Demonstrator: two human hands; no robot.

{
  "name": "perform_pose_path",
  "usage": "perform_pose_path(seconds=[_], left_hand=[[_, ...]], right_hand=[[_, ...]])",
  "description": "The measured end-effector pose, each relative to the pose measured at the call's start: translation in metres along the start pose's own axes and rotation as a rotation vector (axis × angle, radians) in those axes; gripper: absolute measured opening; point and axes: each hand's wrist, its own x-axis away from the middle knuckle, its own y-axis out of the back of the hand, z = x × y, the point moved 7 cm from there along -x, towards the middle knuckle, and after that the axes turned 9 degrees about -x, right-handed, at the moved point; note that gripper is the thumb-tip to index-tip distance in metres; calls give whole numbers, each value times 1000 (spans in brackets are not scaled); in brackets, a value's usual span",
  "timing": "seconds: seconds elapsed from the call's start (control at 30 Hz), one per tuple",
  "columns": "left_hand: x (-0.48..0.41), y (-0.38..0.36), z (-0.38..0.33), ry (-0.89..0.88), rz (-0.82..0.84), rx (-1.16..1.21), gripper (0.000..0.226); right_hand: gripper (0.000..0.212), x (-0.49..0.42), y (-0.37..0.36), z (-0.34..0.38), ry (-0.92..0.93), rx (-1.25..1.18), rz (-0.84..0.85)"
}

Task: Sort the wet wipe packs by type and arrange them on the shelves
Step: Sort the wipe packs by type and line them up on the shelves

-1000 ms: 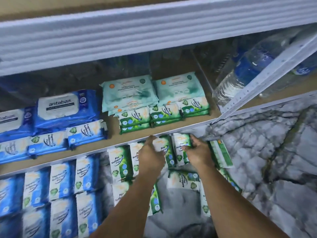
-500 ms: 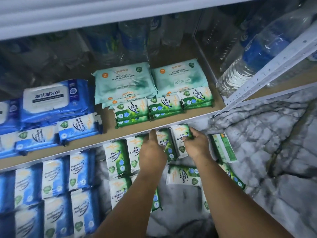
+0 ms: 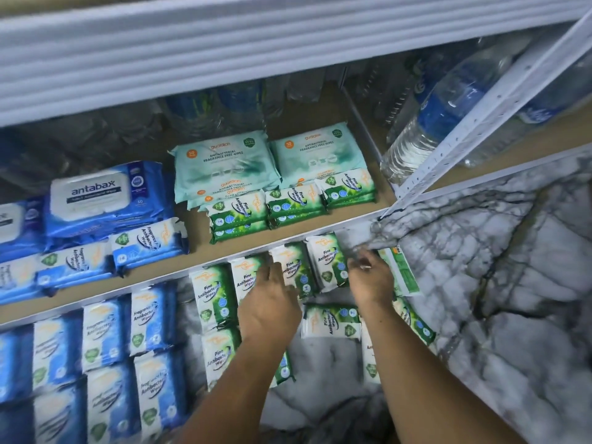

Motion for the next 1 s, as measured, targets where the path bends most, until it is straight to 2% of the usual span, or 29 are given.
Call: perform_pose_path(seconds=[0.03,0.13,0.2,0.27,0.33,0.43,0.57,0.67,0.77,0.87,1.0], left_hand=[[11,-4,0,-27,6,5,48],[44,-19,1,-127,17,30,38],[61,-29,0,-182,26,-6,43],[72,-40,-5,-232,48,-88,58],[80,-49,-10,-229,112,-131,68],[84,-58,-22,-249,181,-193,71],[74,-66,-40,-295,171,-272,69],[61,-77,-53,-333,176,-341,81],[49,-90,-61,-359,200,-427,92],[44,-93,-63,-364,205,-462,79],[46,-93,-63,-392,164,-467,56]], right_hand=[[19,6,13,-5,-3,-30,-56],[21,25,54,-25,-85,-118,-182],[21,40,77,-41,-156,-109,-233],[23,53,95,-53,-186,-67,-264],[22,66,107,-61,-215,14,-231],[11,74,113,-78,-274,112,-149],[31,83,107,-91,-334,258,-84],[34,79,90,-102,-309,294,2],[48,74,83,-111,-265,328,-2],[38,76,84,-103,-256,323,-46],[42,71,84,-104,-272,332,-33]])
